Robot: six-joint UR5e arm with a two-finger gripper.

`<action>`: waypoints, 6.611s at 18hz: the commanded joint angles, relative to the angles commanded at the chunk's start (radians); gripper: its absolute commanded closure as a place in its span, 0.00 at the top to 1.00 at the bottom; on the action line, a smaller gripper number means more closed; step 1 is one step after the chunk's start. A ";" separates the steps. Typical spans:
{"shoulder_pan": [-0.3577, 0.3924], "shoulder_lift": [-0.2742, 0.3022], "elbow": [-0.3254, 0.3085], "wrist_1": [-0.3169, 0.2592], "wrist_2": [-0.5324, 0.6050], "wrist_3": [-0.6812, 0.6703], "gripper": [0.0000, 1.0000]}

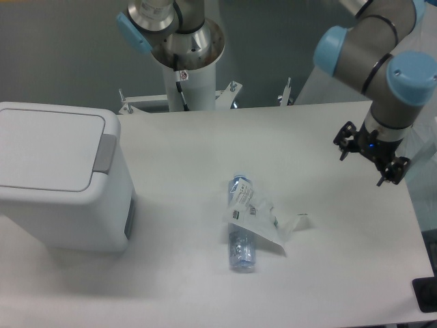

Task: Open the trash can

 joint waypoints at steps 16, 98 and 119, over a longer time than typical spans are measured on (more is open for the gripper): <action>-0.051 0.054 -0.061 0.023 -0.144 -0.282 1.00; -0.499 0.322 -0.124 -0.012 -0.337 -1.104 1.00; -0.218 0.244 -0.127 0.164 -0.333 -0.953 1.00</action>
